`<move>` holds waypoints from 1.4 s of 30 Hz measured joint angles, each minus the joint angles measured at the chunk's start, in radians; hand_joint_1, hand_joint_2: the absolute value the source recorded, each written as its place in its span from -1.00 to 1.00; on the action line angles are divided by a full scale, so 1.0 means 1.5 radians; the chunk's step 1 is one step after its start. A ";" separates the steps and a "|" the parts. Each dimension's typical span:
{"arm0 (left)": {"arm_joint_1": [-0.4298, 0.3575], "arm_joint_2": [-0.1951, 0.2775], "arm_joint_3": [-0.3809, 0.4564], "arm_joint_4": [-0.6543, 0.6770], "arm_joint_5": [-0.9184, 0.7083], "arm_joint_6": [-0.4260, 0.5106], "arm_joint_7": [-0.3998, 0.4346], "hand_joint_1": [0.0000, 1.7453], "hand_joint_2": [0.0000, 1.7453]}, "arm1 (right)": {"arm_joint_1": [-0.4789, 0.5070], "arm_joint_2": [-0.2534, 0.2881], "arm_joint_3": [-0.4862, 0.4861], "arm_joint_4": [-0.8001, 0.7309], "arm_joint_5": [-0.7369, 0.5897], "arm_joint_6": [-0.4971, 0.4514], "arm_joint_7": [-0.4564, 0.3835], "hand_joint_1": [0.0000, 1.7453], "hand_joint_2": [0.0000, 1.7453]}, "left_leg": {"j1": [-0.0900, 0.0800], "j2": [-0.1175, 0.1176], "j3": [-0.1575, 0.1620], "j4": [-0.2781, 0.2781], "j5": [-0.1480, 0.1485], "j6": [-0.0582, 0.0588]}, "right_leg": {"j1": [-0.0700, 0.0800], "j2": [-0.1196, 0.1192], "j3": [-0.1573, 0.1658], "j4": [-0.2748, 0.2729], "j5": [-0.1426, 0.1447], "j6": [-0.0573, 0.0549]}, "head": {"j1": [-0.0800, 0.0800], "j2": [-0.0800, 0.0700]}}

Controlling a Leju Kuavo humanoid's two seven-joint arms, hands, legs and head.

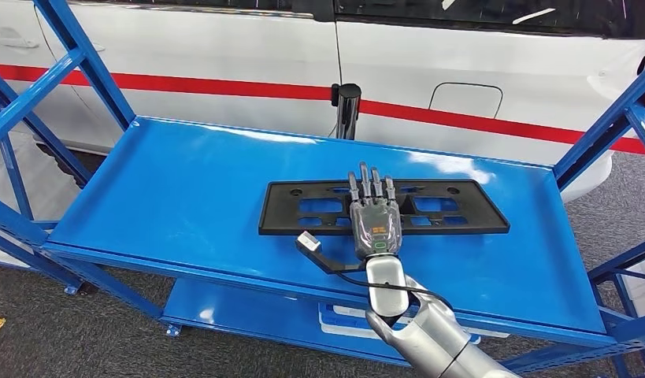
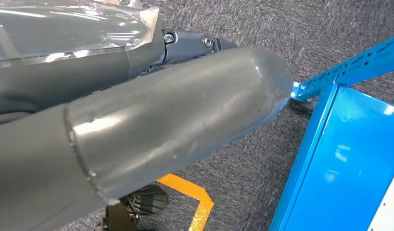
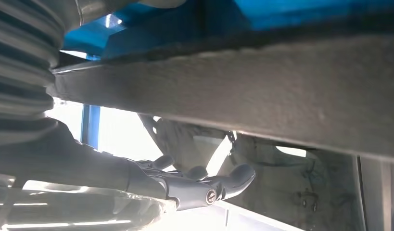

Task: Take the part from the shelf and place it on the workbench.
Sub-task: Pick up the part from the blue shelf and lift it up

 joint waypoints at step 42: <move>0.021 -0.017 0.001 0.001 -0.037 -0.019 0.001 -1.00 -1.00 | 0.124 0.032 -0.094 -0.083 -0.024 -0.153 -0.232 1.00 1.00 | -0.001 0.000 -0.001 0.000 -0.002 0.001 | -0.001 0.001 -0.001 0.000 0.000 0.000 | 0.000 0.000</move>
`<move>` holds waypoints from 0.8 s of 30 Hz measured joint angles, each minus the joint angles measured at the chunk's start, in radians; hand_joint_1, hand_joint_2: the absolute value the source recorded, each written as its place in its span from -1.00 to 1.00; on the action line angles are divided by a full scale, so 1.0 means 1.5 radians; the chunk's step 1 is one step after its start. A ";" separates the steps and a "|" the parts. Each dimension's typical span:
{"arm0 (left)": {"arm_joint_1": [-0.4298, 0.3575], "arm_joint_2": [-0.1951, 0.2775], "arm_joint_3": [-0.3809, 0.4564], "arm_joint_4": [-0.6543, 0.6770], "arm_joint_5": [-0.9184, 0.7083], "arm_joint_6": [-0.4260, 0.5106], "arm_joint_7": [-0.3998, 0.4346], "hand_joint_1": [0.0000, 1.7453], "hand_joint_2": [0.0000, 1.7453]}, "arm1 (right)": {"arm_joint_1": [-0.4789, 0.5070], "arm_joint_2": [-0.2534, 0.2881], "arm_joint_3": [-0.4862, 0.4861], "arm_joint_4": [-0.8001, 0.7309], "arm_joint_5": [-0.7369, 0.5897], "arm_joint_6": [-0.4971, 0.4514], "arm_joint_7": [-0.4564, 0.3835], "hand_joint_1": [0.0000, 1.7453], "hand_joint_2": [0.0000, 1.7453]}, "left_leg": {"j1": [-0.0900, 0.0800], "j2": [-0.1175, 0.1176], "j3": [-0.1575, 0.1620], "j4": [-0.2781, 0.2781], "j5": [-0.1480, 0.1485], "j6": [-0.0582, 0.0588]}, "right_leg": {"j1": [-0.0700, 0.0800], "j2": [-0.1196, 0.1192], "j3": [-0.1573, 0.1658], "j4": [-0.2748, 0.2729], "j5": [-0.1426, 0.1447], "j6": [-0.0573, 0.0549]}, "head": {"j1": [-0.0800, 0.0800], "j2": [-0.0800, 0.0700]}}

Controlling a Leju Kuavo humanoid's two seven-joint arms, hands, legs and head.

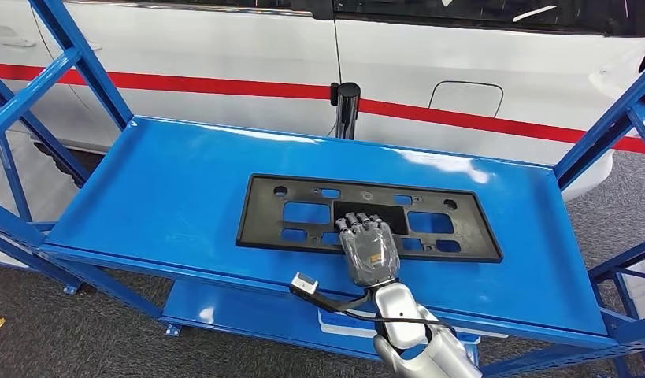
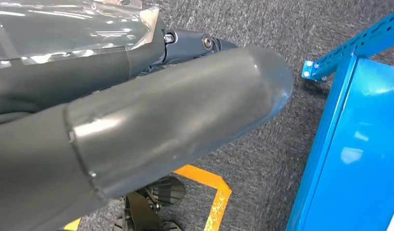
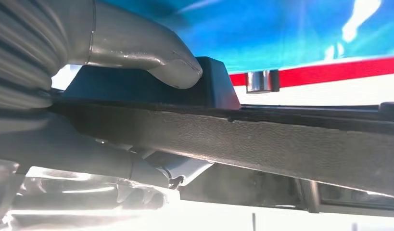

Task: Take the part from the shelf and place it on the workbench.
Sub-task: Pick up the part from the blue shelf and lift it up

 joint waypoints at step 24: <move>0.000 -0.004 0.001 0.000 -0.013 -0.001 -0.001 -1.00 -0.50 | -0.003 0.071 -0.084 -0.093 -0.388 -0.097 -0.321 1.00 1.00 | 0.000 0.003 0.000 0.000 0.000 0.000 | 0.000 0.002 0.000 0.000 0.000 0.000 | 0.000 0.000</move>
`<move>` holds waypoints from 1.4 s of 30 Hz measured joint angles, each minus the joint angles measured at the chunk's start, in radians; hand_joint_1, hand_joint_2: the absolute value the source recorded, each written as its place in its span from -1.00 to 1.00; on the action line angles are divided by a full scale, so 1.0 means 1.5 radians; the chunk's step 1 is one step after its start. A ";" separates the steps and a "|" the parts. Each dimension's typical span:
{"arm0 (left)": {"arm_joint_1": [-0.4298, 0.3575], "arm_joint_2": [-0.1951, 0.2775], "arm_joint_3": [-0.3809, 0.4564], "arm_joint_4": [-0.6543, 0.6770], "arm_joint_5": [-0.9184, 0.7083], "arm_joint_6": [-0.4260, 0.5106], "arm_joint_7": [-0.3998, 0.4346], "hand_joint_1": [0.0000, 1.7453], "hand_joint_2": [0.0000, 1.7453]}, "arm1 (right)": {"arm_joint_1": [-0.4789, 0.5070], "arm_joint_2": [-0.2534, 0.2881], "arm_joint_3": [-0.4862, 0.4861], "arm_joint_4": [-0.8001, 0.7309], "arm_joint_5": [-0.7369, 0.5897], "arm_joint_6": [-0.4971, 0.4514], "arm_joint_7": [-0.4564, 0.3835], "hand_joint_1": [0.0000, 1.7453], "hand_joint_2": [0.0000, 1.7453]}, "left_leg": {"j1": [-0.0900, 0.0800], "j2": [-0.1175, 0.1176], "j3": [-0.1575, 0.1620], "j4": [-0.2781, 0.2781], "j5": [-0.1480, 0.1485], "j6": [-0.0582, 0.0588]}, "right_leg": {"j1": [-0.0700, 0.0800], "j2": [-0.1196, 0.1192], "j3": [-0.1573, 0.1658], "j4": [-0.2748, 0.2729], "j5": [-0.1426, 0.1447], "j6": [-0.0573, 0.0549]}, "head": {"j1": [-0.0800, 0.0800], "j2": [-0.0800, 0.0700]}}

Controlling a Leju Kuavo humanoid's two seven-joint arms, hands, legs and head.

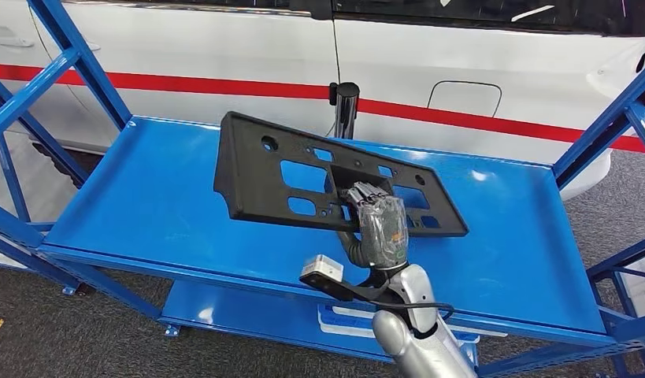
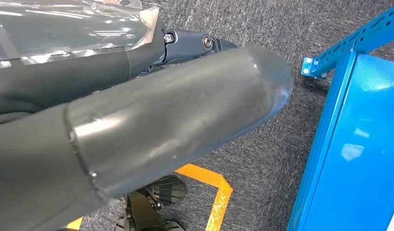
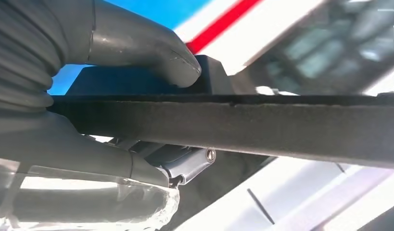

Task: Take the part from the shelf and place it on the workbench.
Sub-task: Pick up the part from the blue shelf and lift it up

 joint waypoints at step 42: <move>0.007 -0.006 0.059 0.001 0.021 0.030 0.013 -1.00 1.00 | -0.201 -0.032 0.072 -0.011 -0.640 0.129 -0.205 1.00 1.00 | 0.000 0.000 -0.002 0.000 0.000 0.000 | 0.000 0.000 -0.001 0.000 0.000 0.000 | 0.000 0.000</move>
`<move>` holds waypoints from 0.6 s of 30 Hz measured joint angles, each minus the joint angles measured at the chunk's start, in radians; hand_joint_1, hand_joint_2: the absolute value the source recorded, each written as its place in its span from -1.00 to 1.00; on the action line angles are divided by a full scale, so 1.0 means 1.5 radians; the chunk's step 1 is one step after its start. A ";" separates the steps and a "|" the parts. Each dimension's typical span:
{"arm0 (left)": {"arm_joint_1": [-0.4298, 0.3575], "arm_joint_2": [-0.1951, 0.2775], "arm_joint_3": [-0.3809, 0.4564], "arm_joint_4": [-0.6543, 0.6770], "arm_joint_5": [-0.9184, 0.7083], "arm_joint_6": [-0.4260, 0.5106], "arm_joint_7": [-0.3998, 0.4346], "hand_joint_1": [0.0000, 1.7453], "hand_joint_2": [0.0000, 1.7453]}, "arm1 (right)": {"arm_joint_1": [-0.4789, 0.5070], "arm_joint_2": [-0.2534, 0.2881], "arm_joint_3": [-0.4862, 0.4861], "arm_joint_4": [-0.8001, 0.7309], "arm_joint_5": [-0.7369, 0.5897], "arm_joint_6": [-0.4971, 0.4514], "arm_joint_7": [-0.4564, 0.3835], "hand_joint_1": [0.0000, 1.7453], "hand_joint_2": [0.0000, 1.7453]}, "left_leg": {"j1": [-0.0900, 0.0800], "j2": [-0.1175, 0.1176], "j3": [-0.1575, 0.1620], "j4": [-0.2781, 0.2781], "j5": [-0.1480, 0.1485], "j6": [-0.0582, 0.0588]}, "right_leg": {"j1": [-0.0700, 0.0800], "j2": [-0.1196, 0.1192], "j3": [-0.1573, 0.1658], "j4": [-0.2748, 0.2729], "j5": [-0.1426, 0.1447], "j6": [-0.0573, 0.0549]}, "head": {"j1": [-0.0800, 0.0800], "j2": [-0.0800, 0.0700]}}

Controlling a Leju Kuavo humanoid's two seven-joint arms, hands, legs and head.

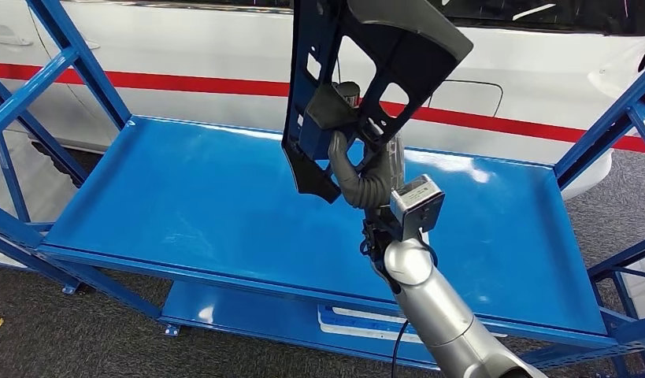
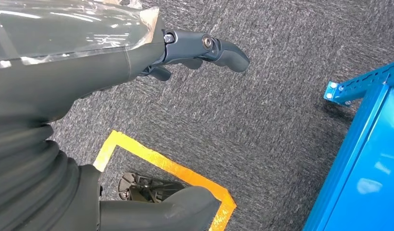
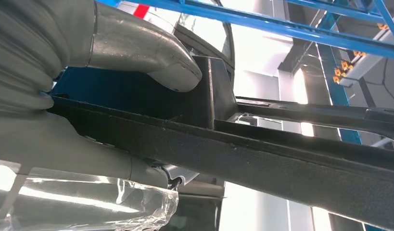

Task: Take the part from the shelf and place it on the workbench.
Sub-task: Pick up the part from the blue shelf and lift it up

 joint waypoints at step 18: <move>0.001 0.006 0.001 0.000 -0.008 -0.021 -0.002 -1.00 1.00 | 0.015 0.001 0.023 -0.007 0.025 -0.011 0.000 1.00 1.00 | 0.017 0.003 0.008 -0.006 0.004 -0.004 | -0.027 -0.005 -0.013 0.024 -0.003 0.044 | 0.004 0.000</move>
